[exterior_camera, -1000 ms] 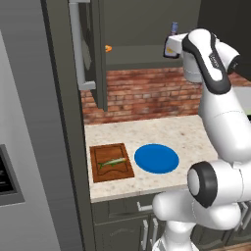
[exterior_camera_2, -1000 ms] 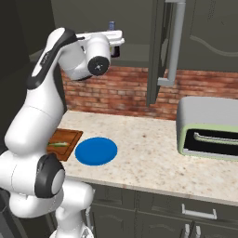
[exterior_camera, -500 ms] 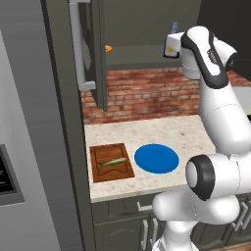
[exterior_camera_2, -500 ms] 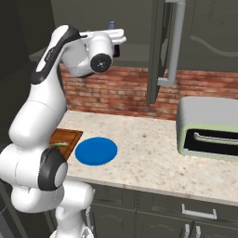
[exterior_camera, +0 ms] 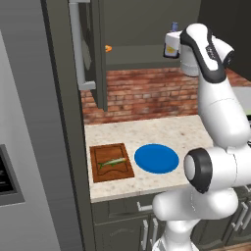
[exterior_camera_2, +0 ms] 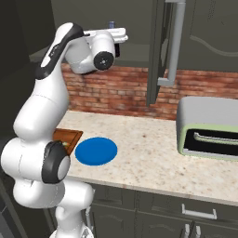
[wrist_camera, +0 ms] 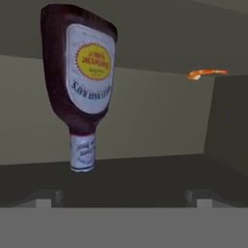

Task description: Pick the fish from the plate and place it on the cutting board. Then pick the condiment bottle from the cabinet and place it next to the cutting board.

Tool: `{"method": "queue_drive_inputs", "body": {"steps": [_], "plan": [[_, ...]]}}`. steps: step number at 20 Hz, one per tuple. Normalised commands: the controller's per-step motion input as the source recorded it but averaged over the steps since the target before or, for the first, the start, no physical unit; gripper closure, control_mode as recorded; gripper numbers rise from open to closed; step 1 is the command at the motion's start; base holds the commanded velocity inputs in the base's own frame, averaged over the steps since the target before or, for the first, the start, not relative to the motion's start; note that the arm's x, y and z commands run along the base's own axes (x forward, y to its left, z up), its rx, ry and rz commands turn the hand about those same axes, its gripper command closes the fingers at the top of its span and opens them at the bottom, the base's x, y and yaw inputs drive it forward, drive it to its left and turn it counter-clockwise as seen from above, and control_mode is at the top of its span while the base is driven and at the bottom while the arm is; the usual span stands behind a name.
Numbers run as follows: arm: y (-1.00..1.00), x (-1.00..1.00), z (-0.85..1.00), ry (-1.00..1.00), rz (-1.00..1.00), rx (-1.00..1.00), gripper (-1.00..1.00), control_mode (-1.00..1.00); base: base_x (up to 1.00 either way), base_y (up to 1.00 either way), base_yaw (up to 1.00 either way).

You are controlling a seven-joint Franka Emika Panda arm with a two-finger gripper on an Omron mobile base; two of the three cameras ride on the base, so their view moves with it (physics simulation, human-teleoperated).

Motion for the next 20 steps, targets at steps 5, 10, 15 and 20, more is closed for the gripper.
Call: {"method": "queue_drive_inputs", "body": {"steps": [5, 10, 15, 20], "plan": [[0.0, 0.09, -0.06, -0.02, 0.0, 0.0, -1.0, -1.0, 0.0, 0.0, 0.0], [0.0, 0.11, -0.08, -0.03, 0.0, 0.0, -1.0, -1.0, 0.0, 0.0, 0.0], [-0.03, 0.19, -0.07, -0.01, 0.0, 0.0, -1.0, -1.0, 0.0, 0.0, 0.0], [-0.07, 0.26, -0.02, 0.0, 0.0, 0.0, -1.0, -1.0, 0.0, 0.0, 0.0]]}}
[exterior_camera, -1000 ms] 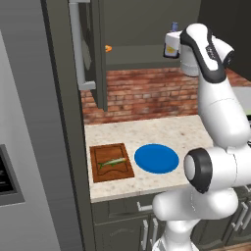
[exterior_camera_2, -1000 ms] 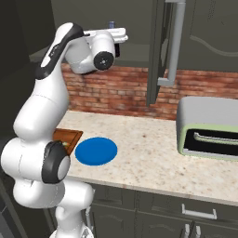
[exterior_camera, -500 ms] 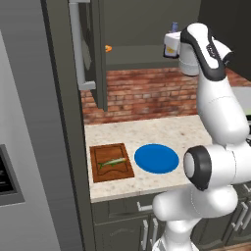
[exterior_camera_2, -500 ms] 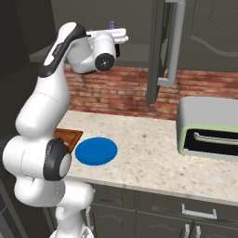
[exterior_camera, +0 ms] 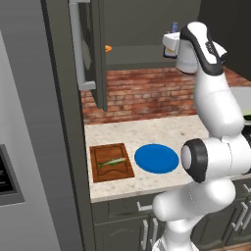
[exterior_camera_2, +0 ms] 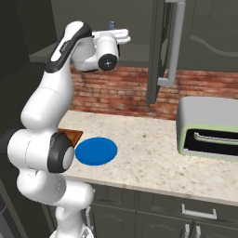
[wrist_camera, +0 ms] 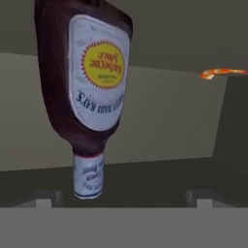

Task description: Pick the fish from the plate and place it on the cutting board. Then pick the condiment bottle from the cabinet and place it next to the cutting board.

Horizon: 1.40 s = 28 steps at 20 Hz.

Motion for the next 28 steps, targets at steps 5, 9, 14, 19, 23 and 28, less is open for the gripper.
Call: {"method": "queue_drive_inputs", "body": {"steps": [5, 9, 14, 19, 23, 28], "plan": [[-0.15, 0.31, 0.0, 0.0, 0.0, 0.03, -1.0, -1.0, 0.0, 0.0, 0.0], [-0.12, 0.27, 0.0, 0.0, 0.0, 0.04, -1.0, -1.0, 0.0, 0.0, 0.0], [-0.05, 0.23, 0.0, 0.0, 0.0, 0.03, -1.0, -1.0, 0.0, 0.0, 0.0], [0.0, 0.13, 0.0, 0.0, 0.0, 0.03, -1.0, -1.0, 0.0, 0.0, 0.0], [0.0, 0.1, 0.0, 0.0, 0.0, 0.02, -1.0, -1.0, 0.0, 0.0, 0.0], [0.0, 0.06, 0.0, 0.0, 0.0, 0.02, -1.0, -1.0, 0.0, 0.0, 0.0]]}}
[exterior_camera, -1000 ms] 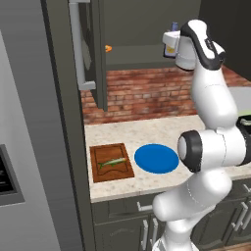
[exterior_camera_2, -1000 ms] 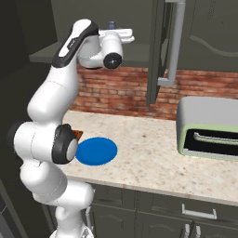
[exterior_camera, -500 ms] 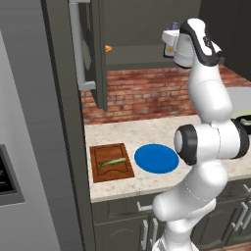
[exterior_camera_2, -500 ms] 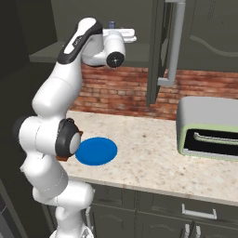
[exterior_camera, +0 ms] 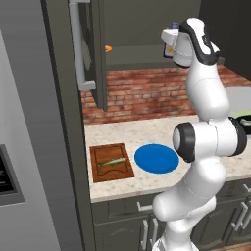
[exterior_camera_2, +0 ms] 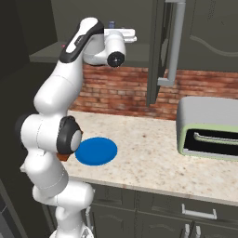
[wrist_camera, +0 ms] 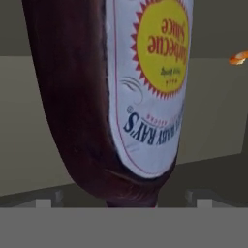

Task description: Pick the fish from the plate and place it on the cutting board. Then pick the condiment bottle from the cabinet and place it next to the cutting board.

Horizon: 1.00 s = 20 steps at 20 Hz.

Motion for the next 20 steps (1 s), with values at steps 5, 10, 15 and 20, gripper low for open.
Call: {"method": "queue_drive_inputs", "body": {"steps": [5, 10, 15, 20], "plan": [[0.0, 0.07, 0.0, 0.0, 0.0, 0.0, -1.0, -1.0, 0.0, 0.0, 0.0], [0.0, 0.08, 0.0, 0.0, 0.0, 0.0, -1.0, -1.0, 0.0, 0.0, 0.0], [0.0, 0.03, 0.0, 0.0, 0.0, 0.0, -1.0, -1.0, 0.0, 0.0, 0.0], [0.0, 0.0, 0.0, 0.0, 0.0, 0.0, 1.0, -1.0, 0.0, 0.0, 0.0]]}}
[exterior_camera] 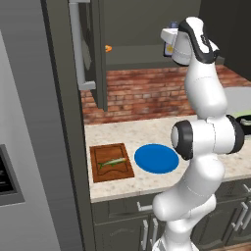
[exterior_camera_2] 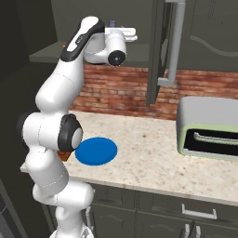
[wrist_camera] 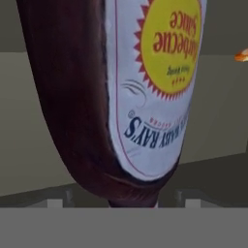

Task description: Pick the fish from the plate and place it on the cutting board. Then pick the condiment bottle from the cabinet and place it next to the cutting board.

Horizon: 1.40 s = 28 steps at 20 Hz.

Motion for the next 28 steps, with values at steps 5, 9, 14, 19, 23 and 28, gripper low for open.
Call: {"method": "queue_drive_inputs", "body": {"steps": [5, 9, 14, 19, 23, 28], "plan": [[0.0, 0.0, 0.0, 0.0, 0.0, 0.0, 1.0, -1.0, 0.0, 0.0, 0.0], [0.0, -0.01, 0.0, 0.0, 0.0, 0.0, 1.0, -1.0, 0.0, 0.0, 0.0], [0.0, -0.03, 0.0, 0.0, 0.0, 0.0, 1.0, -1.0, 0.0, 0.0, 0.0], [0.0, -0.03, 0.0, 0.0, 0.0, 0.0, 1.0, -1.0, 0.0, 0.0, 0.0], [0.0, 0.0, 0.0, 0.0, 0.0, 0.0, 1.0, -1.0, 0.0, 0.0, 0.0], [0.0, -0.12, 0.0, 0.0, 0.0, 0.0, 1.0, -1.0, 0.0, 0.0, 0.0]]}}
